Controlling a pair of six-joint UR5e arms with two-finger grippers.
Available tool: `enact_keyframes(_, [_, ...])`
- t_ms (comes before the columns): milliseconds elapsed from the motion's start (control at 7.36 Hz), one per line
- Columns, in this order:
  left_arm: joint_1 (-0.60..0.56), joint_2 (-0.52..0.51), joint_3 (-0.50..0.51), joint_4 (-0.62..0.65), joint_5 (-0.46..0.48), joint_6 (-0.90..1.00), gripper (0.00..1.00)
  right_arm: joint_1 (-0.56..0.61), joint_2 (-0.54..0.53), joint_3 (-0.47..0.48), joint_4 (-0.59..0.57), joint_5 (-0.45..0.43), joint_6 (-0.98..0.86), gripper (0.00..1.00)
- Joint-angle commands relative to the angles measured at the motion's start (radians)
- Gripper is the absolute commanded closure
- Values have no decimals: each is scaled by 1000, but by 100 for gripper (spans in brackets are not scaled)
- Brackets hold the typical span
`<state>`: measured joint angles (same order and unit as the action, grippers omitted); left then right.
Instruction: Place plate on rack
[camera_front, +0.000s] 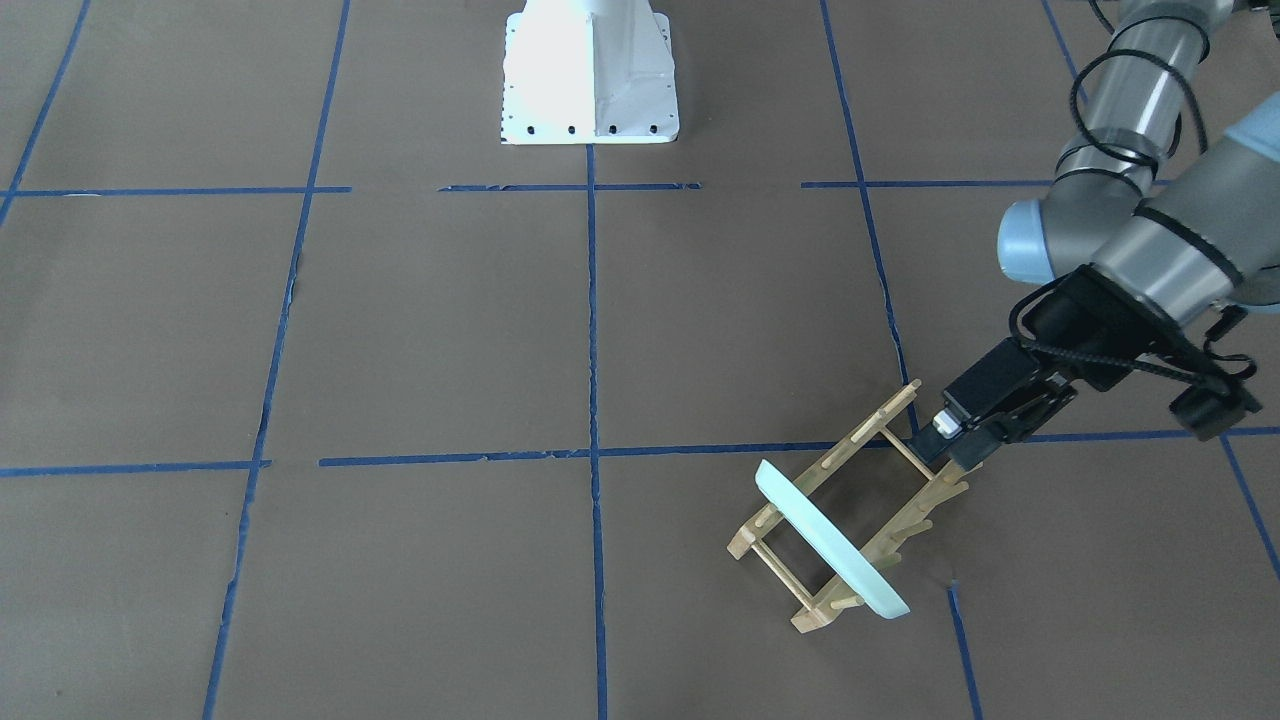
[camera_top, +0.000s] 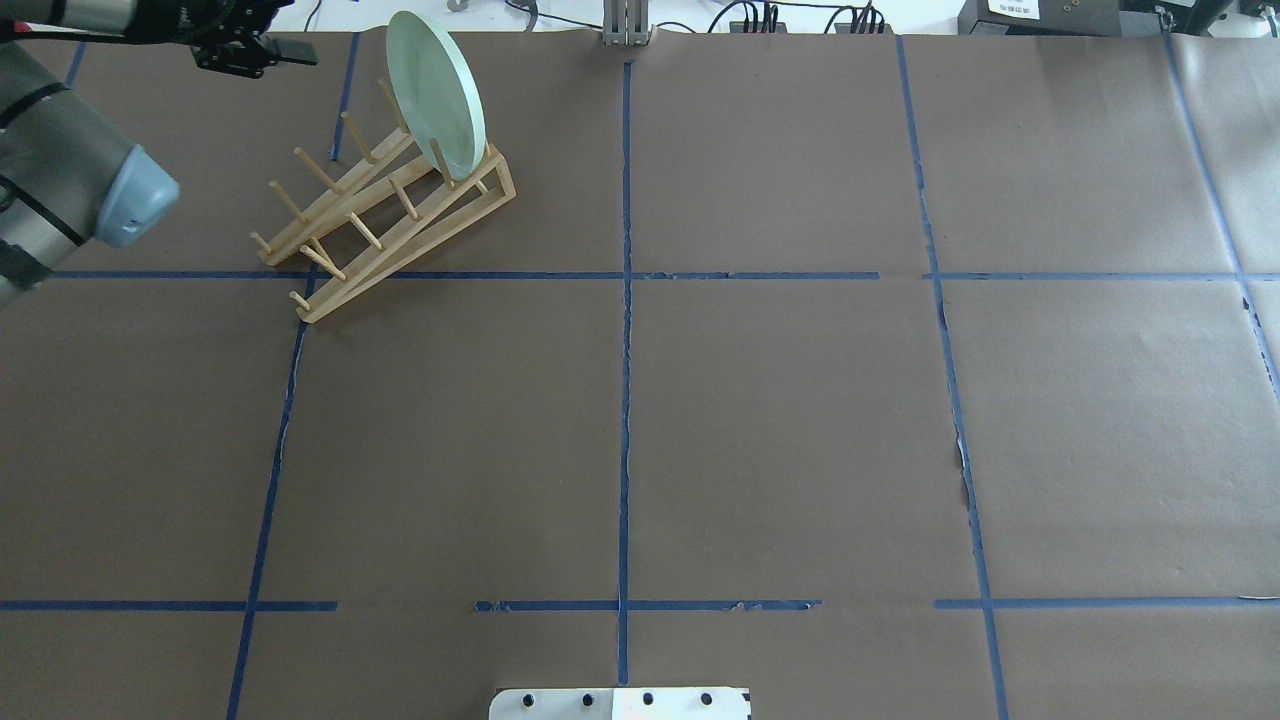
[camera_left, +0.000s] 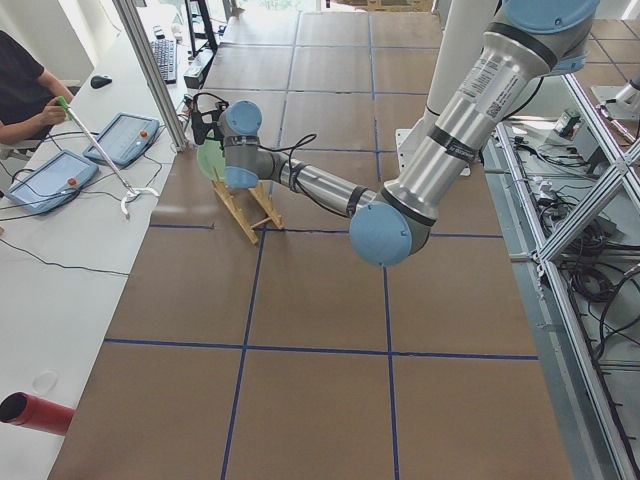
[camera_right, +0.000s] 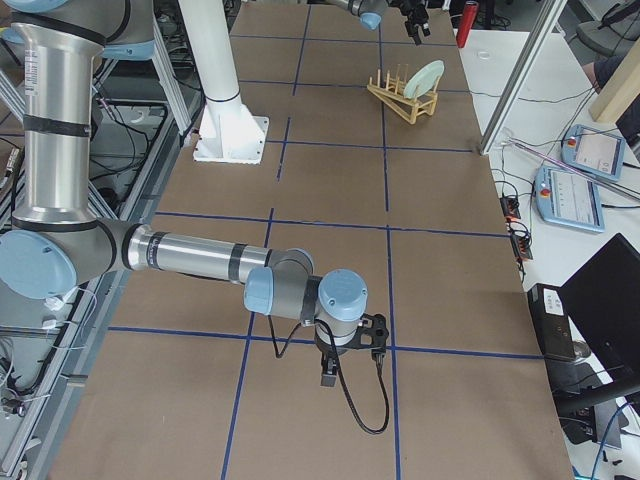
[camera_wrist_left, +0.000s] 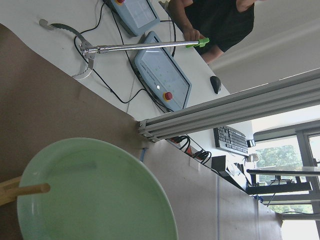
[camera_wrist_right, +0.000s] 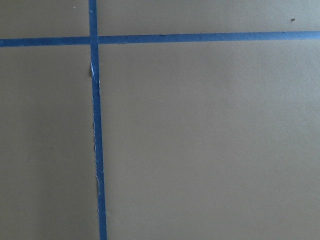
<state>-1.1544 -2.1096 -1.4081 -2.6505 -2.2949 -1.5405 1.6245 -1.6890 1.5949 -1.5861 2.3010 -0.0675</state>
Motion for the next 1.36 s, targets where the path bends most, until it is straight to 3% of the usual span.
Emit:
enact_keyframes(0, [-129, 87, -147, 344, -161, 365, 0, 0, 0, -1, 0, 0, 0, 0])
enact_keyframes(272, [-151, 207, -183, 461, -129, 654, 0, 0, 0, 0, 0, 0, 0, 0])
enact_keyframes(816, [-301, 422, -273, 942, -2, 1500, 0, 0, 0, 0, 0, 0, 0, 0])
enact_keyframes(1087, [-466, 584, -262, 1015, -4, 1865, 0, 0, 0, 0, 0, 0, 0, 0])
enact_keyframes(1223, [-525, 641, -265, 1038, -11, 1878, 0, 0, 0, -1, 0, 0, 0, 0])
